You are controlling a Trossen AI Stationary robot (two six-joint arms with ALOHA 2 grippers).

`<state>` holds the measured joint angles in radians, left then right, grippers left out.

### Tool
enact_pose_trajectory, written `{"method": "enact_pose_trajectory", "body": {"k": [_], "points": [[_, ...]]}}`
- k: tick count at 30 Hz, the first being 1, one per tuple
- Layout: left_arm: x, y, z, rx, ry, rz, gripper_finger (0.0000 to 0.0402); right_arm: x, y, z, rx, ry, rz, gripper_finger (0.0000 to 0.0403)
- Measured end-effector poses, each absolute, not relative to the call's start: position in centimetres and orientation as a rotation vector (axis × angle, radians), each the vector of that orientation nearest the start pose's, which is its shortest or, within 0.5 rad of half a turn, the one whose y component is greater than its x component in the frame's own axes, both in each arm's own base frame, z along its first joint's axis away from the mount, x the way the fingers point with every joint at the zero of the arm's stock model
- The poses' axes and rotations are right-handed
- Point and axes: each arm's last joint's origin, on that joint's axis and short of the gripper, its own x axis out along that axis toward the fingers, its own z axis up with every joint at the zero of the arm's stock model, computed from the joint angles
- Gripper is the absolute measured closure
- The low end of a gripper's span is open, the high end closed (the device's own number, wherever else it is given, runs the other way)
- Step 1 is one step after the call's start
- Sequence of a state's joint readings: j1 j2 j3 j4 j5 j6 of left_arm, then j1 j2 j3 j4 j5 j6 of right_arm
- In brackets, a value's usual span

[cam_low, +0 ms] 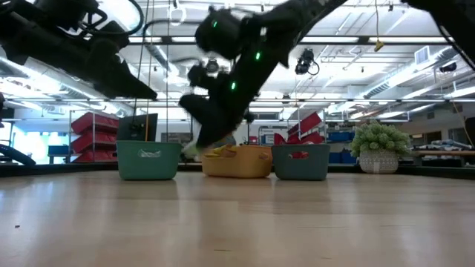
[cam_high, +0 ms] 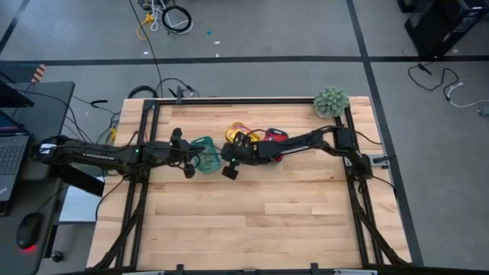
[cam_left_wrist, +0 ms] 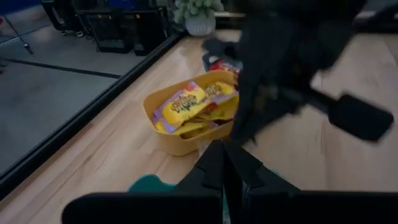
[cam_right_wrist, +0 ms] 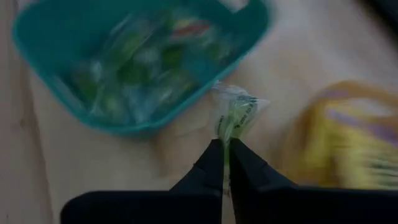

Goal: Sort candy
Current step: Put the green gummy into the green bin

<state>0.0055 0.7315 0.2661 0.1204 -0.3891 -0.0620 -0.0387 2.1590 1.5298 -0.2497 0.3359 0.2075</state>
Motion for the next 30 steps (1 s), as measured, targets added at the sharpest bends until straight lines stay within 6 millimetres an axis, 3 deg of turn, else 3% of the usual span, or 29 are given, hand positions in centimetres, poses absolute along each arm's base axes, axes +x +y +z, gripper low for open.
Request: {"method": "enact_pose_trajectory", "body": {"k": [8,15,22,30], "points": [[14.5,1.5,19.6,-0.072,0.295,0.525,0.0401,45.6,-1.8,20.8,0.170,0.643,-0.423,0.0401],[14.1,1.7,19.2,-0.181,0.304,0.628,0.0401,47.5,-1.2,18.1,0.276,0.582,-0.383,0.0402],[13.3,1.6,17.7,-0.279,0.436,0.650,0.0401,48.5,-1.6,17.8,0.317,0.536,-0.395,0.0399],[13.1,1.3,17.2,-0.340,0.501,0.593,0.0401,48.7,-1.5,17.8,0.328,0.516,-0.387,0.0338]]}}
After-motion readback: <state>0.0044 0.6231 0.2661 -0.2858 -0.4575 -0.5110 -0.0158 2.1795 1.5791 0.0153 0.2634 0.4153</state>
